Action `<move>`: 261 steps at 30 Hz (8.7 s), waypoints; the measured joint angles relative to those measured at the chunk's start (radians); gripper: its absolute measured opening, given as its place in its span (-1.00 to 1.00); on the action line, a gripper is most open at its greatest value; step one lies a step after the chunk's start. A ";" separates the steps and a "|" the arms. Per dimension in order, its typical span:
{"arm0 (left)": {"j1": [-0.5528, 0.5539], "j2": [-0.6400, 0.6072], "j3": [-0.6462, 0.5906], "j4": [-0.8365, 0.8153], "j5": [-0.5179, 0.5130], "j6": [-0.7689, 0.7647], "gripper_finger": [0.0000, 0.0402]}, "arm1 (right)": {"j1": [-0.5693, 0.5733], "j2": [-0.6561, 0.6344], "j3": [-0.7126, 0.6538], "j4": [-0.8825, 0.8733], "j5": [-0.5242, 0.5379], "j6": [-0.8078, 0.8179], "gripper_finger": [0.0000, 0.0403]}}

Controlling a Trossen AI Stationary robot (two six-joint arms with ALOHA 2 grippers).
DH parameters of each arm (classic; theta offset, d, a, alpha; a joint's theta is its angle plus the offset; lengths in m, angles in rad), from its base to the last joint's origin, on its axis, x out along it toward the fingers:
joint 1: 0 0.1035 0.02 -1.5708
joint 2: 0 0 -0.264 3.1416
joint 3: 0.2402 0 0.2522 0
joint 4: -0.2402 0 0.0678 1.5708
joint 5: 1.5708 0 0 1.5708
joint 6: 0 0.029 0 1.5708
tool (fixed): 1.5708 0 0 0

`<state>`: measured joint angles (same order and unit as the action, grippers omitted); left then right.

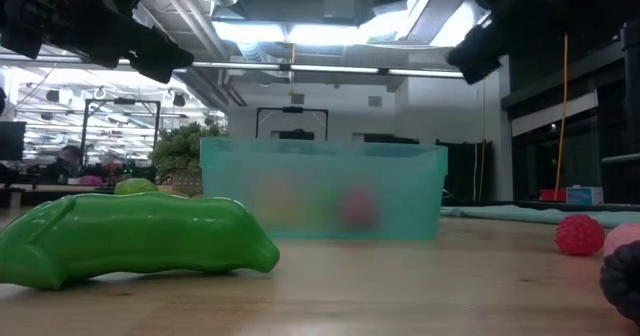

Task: Pick and placing Produce into tupperware
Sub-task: Put the raspberry into the bin

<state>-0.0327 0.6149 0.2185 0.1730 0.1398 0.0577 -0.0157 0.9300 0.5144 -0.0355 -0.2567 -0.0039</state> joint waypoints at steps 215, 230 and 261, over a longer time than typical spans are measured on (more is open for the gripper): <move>-0.001 0.000 0.000 -0.075 0.000 -0.047 0.10 | 0.194 -0.131 -0.056 0.146 0.285 0.000 -0.54; -0.001 0.000 0.000 -0.075 0.000 -0.049 0.10 | 0.107 -0.158 -0.178 0.328 0.245 0.026 -0.52; -0.001 0.000 0.000 -0.075 0.000 -0.047 0.10 | 0.031 0.361 -0.085 0.758 0.228 0.026 -0.54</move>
<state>-0.0333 0.6151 0.2186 0.0985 0.1398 0.0107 0.0158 1.2912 0.4296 0.7227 -0.0291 0.0224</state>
